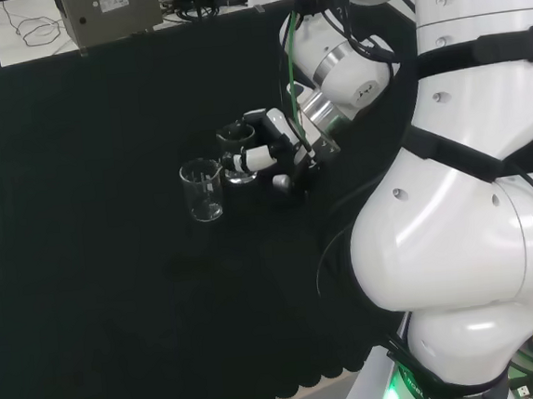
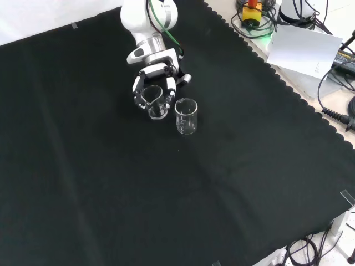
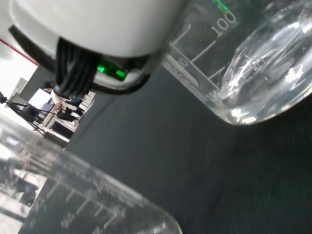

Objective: Pick up the beaker on the right.

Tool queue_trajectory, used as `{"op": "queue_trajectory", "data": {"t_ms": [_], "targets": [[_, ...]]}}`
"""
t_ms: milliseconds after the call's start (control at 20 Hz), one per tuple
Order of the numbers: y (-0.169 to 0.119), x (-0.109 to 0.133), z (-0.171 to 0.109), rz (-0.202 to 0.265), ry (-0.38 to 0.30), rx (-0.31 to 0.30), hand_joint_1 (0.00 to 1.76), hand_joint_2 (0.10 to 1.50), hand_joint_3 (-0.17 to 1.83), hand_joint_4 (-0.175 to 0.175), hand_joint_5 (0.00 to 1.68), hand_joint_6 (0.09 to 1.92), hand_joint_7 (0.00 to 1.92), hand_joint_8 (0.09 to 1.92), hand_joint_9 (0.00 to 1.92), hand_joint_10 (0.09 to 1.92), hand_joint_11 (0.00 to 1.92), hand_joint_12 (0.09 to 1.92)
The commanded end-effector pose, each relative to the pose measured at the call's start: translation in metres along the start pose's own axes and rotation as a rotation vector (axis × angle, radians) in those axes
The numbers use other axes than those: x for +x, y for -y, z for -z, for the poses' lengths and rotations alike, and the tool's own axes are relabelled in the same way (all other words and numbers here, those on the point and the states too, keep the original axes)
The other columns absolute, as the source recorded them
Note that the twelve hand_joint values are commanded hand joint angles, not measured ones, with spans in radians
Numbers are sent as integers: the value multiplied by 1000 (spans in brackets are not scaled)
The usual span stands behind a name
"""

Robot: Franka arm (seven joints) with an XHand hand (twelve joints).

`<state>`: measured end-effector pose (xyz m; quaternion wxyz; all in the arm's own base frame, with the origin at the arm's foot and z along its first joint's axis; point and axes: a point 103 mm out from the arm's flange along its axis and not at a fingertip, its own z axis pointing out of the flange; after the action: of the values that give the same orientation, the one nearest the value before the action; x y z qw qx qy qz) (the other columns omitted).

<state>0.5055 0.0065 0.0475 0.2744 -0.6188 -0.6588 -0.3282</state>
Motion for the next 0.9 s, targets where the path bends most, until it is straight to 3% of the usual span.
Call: {"op": "queue_trajectory", "data": {"t_ms": [50,350,900], "targets": [[-3,9,26,39,86,0,1445,515,845,-175,1162,767,1352,675,1496,511,1178,754],[4,17,74,150,172,20,1449,501,822,-175,1241,616,1441,508,1546,392,1235,697],[27,22,118,196,232,90,1450,495,827,-175,1250,600,1449,493,1557,377,1241,691]]}}
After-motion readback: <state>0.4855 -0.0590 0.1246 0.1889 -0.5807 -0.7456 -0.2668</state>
